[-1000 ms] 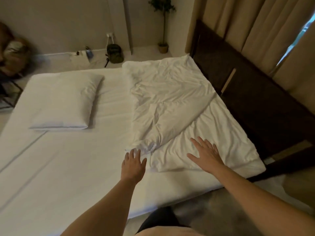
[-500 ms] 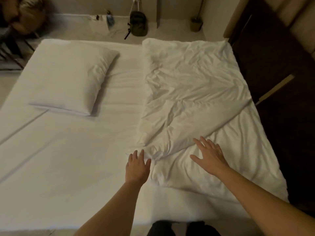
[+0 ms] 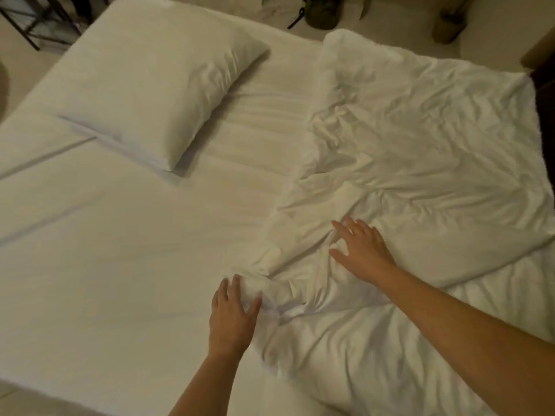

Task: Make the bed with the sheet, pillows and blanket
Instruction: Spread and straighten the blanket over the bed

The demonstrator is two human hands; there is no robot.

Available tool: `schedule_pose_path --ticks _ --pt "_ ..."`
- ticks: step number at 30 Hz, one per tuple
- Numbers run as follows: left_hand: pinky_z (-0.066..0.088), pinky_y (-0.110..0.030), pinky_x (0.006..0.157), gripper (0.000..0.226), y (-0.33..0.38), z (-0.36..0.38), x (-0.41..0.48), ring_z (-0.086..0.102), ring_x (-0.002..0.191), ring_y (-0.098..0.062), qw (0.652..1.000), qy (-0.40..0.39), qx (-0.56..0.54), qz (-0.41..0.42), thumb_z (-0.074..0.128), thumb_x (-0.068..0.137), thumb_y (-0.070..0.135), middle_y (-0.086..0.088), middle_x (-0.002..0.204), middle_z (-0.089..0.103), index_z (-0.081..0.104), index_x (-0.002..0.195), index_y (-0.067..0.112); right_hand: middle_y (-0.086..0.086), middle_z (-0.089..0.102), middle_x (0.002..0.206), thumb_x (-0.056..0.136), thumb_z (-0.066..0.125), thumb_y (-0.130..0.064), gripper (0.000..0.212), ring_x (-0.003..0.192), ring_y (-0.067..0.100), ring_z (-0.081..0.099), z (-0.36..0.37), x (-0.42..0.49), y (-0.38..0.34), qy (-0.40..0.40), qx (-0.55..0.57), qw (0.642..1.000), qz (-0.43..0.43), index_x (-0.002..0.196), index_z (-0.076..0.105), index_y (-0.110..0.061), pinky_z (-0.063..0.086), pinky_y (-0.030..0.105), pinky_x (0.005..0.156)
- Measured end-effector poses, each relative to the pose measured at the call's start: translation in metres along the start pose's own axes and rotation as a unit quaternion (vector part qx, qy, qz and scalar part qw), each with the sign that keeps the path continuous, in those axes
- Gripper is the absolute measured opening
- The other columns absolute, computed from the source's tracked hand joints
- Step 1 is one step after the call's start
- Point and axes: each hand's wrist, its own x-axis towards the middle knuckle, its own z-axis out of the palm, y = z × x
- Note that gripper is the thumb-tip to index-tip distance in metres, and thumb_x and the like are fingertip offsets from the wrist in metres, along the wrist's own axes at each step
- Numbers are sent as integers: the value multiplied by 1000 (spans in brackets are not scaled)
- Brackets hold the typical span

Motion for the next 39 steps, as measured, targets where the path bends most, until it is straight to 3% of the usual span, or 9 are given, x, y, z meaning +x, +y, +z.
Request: schedule_pose_path --ticks 6,13,19,22,25,29,36,38,39 --pt "35 -44 120 77 -4 38 27 31 152 -36 997 37 -61 -2 66 97 48 -12 170 13 32 161 21 -4 6 171 98 49 -57 76 157 24 6 1 69 11 -9 -43 999 -15 161 13 -37 7 46 126" --pt "33 -41 121 80 -15 66 33 27 154 -32 996 58 -72 -15 64 97 49 -10 172 10 28 164 24 0 8 170 95 56 -54 82 155 30 11 24 112 11 -15 -56 998 3 161 10 -37 18 55 123" --pt "30 -35 119 85 -30 82 32 26 154 -28 995 75 -61 -28 77 91 37 -8 171 16 32 162 26 14 38 155 95 61 -52 79 136 39 38 38 108 31 -58 -10 998 33 158 27 -18 39 48 111" --pt "32 -40 120 87 -24 85 31 26 154 -30 994 86 -60 -40 78 89 33 -9 169 20 29 161 26 16 51 138 97 61 -42 58 124 38 49 41 101 40 -36 -6 999 25 145 49 -12 45 45 102" --pt "41 -49 116 88 -14 84 30 36 146 -34 992 100 -58 -48 79 86 34 -9 163 30 30 158 23 16 63 113 100 54 -18 22 103 36 61 43 91 56 9 4 1000 23 113 68 -7 51 40 84" --pt "50 -53 101 89 -6 79 25 49 131 -39 992 107 -37 -56 81 83 37 -9 150 41 31 155 20 13 65 99 98 49 -8 19 88 33 63 40 60 85 37 -9 998 46 93 67 -9 49 35 70" --pt "54 -52 84 90 2 69 8 56 115 -43 993 108 9 -35 80 84 29 -12 139 49 30 159 27 15 65 98 96 54 -10 11 90 36 65 50 -33 148 38 -11 997 69 91 64 -11 49 38 72" --pt "54 -51 81 79 0 69 6 56 113 -43 994 92 46 -27 79 83 29 -11 135 48 40 152 33 17 68 103 96 55 -10 14 93 37 66 53 -56 160 36 -3 996 80 108 64 -11 53 40 74" --pt "54 -51 81 72 -1 70 6 55 113 -44 994 88 63 -25 79 82 29 -11 134 47 47 147 33 18 68 107 96 57 -10 26 94 38 66 55 -64 165 34 0 996 88 122 60 -13 54 42 75"
